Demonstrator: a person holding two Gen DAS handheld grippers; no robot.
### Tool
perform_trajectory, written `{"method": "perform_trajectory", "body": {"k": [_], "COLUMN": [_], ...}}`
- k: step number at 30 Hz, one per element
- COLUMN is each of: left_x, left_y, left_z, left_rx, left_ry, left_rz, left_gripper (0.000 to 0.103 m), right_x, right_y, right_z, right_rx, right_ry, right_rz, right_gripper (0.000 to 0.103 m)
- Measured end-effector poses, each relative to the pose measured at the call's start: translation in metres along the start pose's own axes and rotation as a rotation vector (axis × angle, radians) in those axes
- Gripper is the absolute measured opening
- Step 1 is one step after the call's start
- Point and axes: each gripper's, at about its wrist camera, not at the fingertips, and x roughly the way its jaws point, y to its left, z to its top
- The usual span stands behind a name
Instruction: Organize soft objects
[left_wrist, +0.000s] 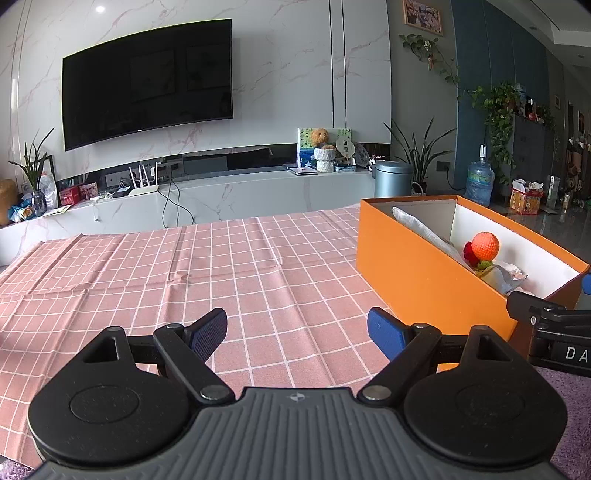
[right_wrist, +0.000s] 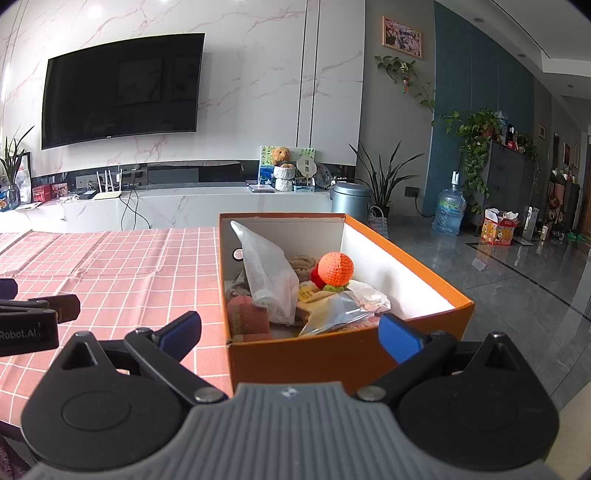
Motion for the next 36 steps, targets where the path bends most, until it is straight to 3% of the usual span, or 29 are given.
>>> {"method": "perform_trajectory", "body": {"k": [36], "left_x": [-0.0021], "left_y": [0.0060], "left_z": [0.0004], "left_rx": [-0.011], "left_ry": [-0.001], "left_rz": [0.009], "left_gripper": [0.101], "right_x": [-0.0010], "right_y": [-0.0022], "right_z": [-0.0011], "right_rx": [-0.005], "right_ry": [0.004], "right_rz": [0.004], "right_gripper": [0.100]}}
